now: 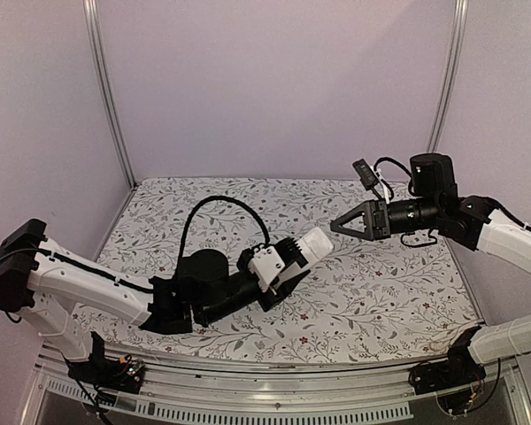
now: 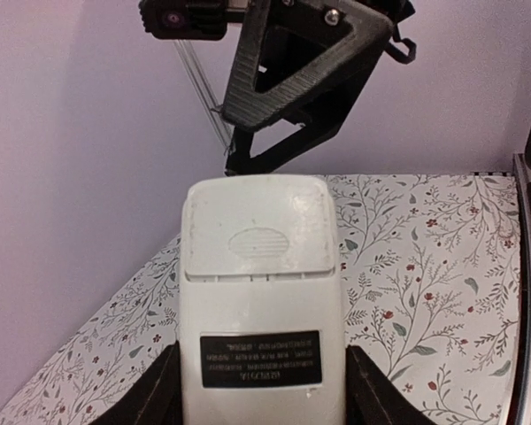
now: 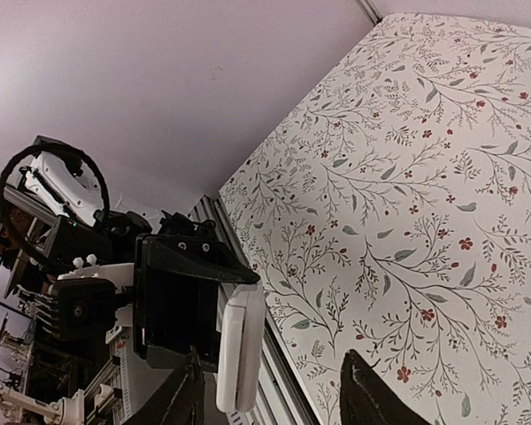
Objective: Load the batteries into the remote control
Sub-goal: Load the battery cover onto the remote control without the battery cover, then press the battery cover on the remote control without the battery cover.
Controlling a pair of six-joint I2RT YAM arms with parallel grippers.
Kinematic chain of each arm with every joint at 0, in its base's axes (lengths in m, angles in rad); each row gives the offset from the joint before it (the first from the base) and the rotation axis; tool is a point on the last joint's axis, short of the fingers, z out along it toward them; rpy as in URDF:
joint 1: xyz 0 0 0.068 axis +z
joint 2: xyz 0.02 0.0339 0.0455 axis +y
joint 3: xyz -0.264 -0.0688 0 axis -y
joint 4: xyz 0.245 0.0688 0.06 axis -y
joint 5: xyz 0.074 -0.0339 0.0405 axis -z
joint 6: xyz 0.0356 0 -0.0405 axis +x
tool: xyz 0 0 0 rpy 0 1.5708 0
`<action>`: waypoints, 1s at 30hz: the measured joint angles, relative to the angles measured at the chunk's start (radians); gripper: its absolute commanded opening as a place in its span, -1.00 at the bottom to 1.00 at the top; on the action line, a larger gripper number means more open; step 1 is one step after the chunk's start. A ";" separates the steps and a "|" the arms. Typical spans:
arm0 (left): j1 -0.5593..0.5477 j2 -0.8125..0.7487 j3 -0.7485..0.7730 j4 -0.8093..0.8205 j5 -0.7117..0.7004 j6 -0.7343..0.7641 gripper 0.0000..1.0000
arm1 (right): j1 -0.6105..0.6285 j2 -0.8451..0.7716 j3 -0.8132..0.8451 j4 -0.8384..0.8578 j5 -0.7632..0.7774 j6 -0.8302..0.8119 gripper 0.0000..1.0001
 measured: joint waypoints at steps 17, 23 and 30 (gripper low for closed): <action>0.000 0.000 0.000 -0.001 0.003 0.000 -1.00 | 0.000 0.026 -0.114 0.197 -0.152 0.119 -0.37; 0.000 0.000 0.000 0.000 0.003 0.000 -1.00 | 0.000 0.027 -0.123 0.243 -0.163 0.138 -0.45; 0.000 0.000 0.000 -0.008 0.003 0.007 -1.00 | 0.014 0.030 -0.155 0.301 -0.170 0.167 -0.56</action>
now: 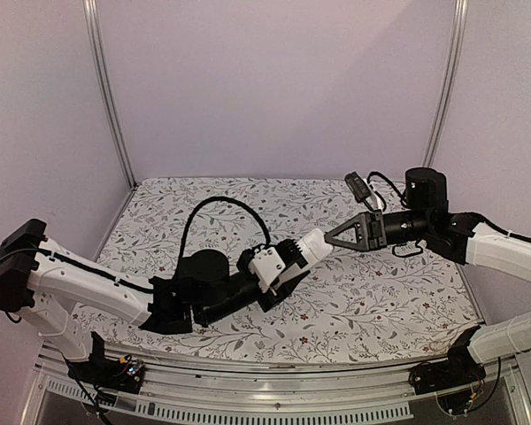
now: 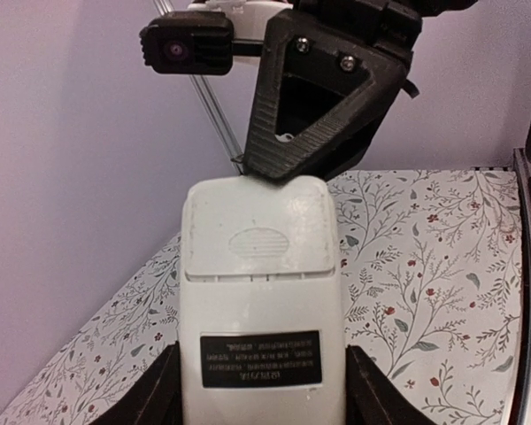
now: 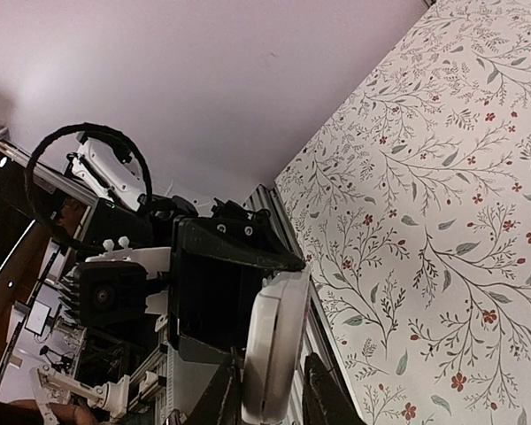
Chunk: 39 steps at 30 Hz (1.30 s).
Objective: Load the batteries into the remote control
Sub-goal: Press the battery cover on the remote control without the battery cover.
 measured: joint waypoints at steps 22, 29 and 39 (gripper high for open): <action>0.000 0.011 -0.003 -0.010 -0.069 0.065 -1.00 | 0.048 0.039 -0.039 0.114 0.088 0.048 -0.86; 0.002 0.019 -0.010 0.013 -0.105 0.095 -1.00 | 0.074 0.050 -0.039 0.141 0.153 0.030 -0.81; 0.013 0.037 -0.029 0.039 -0.175 0.110 -1.00 | 0.130 0.097 -0.036 0.202 0.298 0.009 -0.81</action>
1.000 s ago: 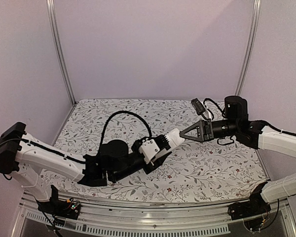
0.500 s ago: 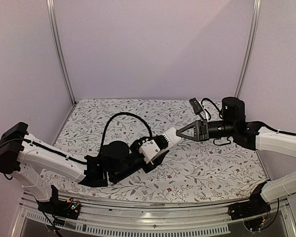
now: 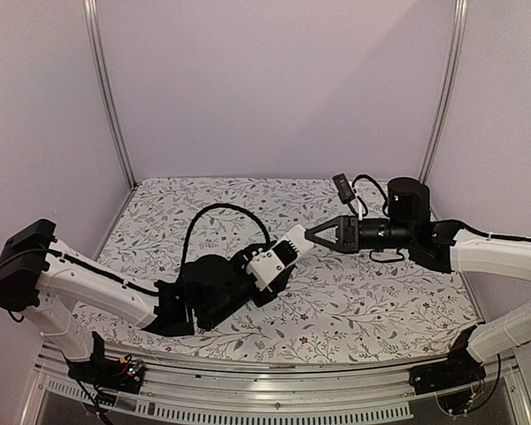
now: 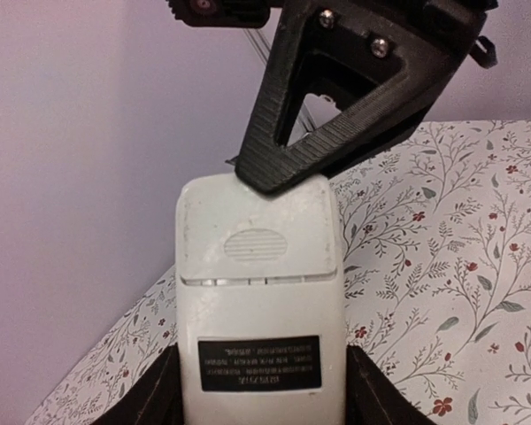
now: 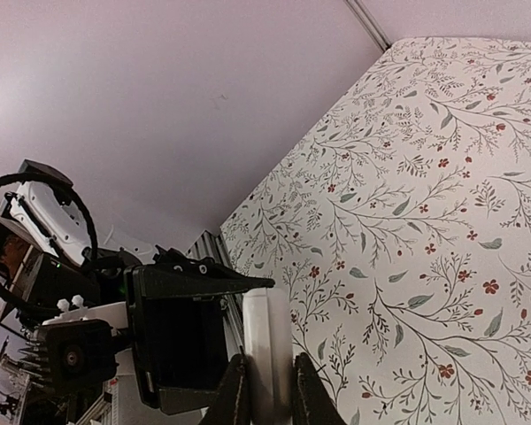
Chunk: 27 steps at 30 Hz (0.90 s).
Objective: Load the batteries into the remote control
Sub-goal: Press the battery cover on the remote control without the battery cover.
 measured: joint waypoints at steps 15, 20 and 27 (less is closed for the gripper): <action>0.021 0.002 -0.013 0.129 -0.093 0.010 -1.00 | 0.079 0.049 0.060 0.105 0.219 -0.011 -0.74; 0.024 -0.005 -0.013 0.126 -0.090 0.000 -1.00 | 0.093 0.051 0.060 0.117 0.256 -0.021 -0.62; 0.021 -0.007 -0.002 0.140 -0.021 -0.007 -1.00 | 0.154 0.064 0.059 0.079 0.277 -0.022 -0.56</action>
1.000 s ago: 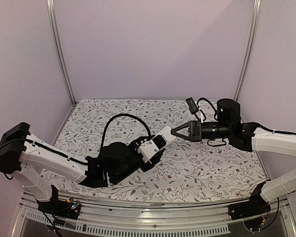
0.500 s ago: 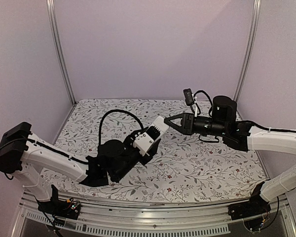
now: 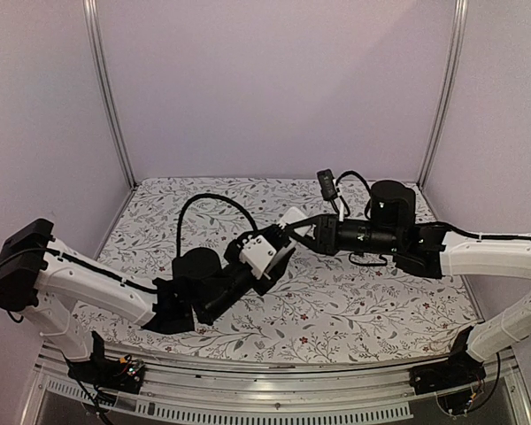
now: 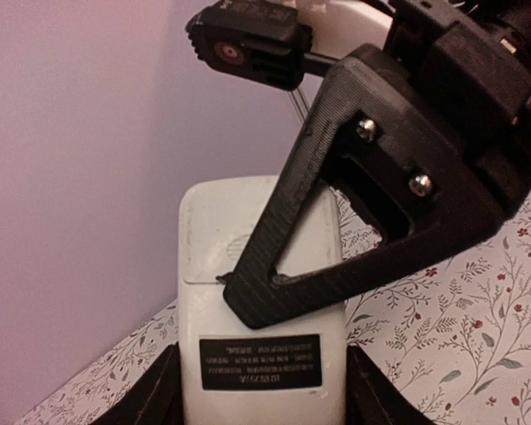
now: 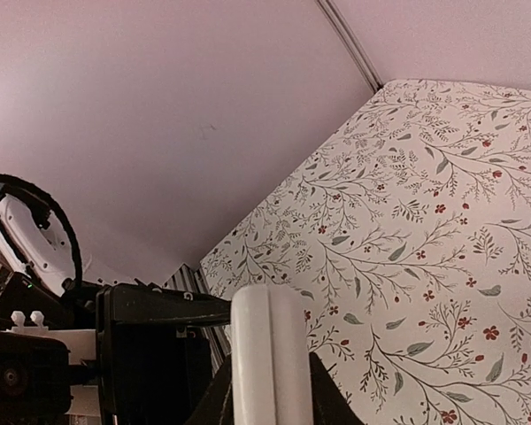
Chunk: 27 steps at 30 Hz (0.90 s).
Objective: Load the batteries into the remote control
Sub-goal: Press the battery cover on the remote control without the battery cover.
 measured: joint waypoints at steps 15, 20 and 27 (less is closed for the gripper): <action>-0.007 -0.005 0.018 0.029 0.103 -0.001 -1.00 | 0.034 -0.027 -0.010 -0.047 -0.029 0.002 0.12; -0.008 -0.005 0.036 0.032 0.110 -0.010 -1.00 | 0.034 -0.074 -0.010 -0.084 -0.038 -0.023 0.42; -0.007 -0.006 0.061 0.049 0.101 -0.037 -1.00 | 0.034 -0.193 -0.010 -0.120 0.065 -0.021 0.51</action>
